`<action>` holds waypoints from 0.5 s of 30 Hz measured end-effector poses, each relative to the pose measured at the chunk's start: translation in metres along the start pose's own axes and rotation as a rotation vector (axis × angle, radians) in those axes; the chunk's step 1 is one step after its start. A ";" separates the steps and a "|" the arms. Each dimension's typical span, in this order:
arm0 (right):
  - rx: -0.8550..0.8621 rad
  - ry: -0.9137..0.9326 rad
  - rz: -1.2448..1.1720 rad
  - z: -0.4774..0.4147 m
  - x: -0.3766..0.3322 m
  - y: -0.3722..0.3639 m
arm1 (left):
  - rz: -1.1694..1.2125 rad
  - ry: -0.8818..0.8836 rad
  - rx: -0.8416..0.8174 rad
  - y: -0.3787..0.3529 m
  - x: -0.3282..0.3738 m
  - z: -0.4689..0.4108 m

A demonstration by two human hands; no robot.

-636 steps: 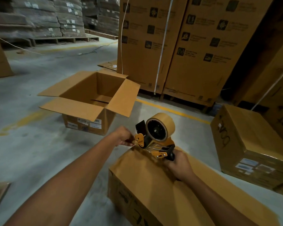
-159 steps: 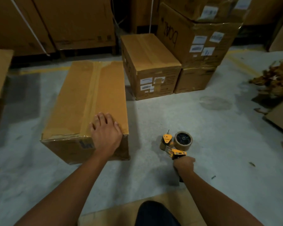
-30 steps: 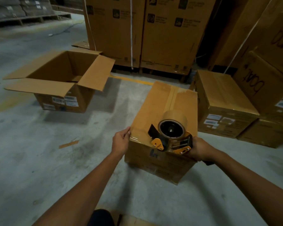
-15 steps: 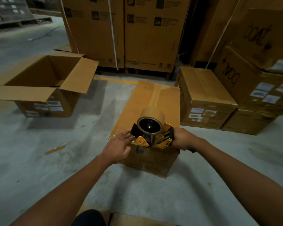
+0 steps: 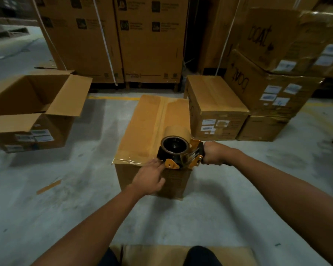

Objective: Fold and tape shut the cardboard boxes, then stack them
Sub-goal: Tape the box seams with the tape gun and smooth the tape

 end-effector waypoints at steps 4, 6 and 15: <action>-0.008 -0.036 0.040 0.023 0.031 0.005 | -0.042 0.007 -0.025 -0.012 -0.007 0.000; -0.009 -0.069 0.027 0.039 0.056 0.003 | -0.056 0.016 -0.024 -0.014 -0.005 -0.003; -0.010 -0.065 0.024 0.045 0.070 -0.002 | -0.164 -0.063 -0.053 -0.023 0.060 -0.012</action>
Point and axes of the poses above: each hand's wrist, its own z-axis away from the middle knuckle, its own y-axis out of the back of the hand, x = y × z, the point moved 10 cm from there along -z, towards the middle knuckle, and after that the axes turned 13 degrees about y, right-handed, at the moved point
